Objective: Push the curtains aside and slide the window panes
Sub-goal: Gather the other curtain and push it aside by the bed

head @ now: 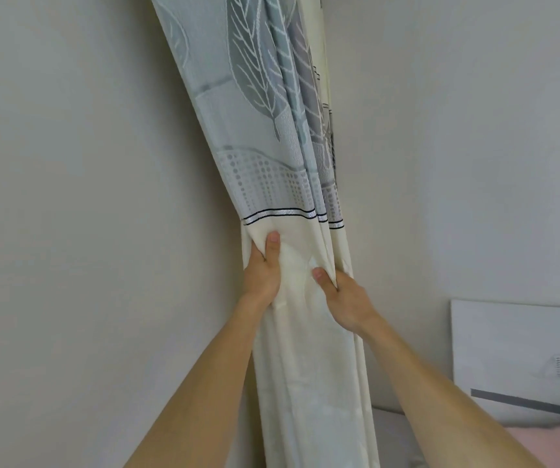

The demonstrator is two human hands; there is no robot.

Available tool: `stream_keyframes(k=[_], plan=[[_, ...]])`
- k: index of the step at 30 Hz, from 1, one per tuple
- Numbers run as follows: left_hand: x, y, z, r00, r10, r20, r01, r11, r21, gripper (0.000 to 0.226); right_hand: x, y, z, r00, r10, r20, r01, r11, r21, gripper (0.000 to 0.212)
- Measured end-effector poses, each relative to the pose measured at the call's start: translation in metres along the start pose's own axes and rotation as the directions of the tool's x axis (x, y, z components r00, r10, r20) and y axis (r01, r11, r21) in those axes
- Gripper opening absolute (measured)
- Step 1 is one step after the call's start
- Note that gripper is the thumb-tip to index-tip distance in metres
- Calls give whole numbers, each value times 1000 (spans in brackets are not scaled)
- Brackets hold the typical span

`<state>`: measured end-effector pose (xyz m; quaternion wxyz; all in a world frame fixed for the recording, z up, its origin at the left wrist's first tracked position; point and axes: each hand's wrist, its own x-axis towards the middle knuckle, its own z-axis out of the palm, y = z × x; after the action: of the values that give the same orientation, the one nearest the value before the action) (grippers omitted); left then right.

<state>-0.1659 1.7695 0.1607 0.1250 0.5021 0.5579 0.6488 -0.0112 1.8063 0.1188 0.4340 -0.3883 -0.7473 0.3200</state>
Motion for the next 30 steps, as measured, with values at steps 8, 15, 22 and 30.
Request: stream_keyframes(k=[8,15,22,30], plan=[[17,-16,43,999,32,25,-35,993,109,62,33,28,-15,998,16,-57,-18,999,-40,56],[-19,-9,-1,997,-27,77,10,976,217,58,-7,17,6,997,52,-56,-61,983,-171,42],[-113,-10,-93,966,-259,-19,208,726,656,65,-90,-8,58,989,-64,-130,-17,840,-543,46],[-204,2,-181,937,-349,-30,226,537,813,56,-187,-14,100,997,80,-13,-70,772,-632,65]])
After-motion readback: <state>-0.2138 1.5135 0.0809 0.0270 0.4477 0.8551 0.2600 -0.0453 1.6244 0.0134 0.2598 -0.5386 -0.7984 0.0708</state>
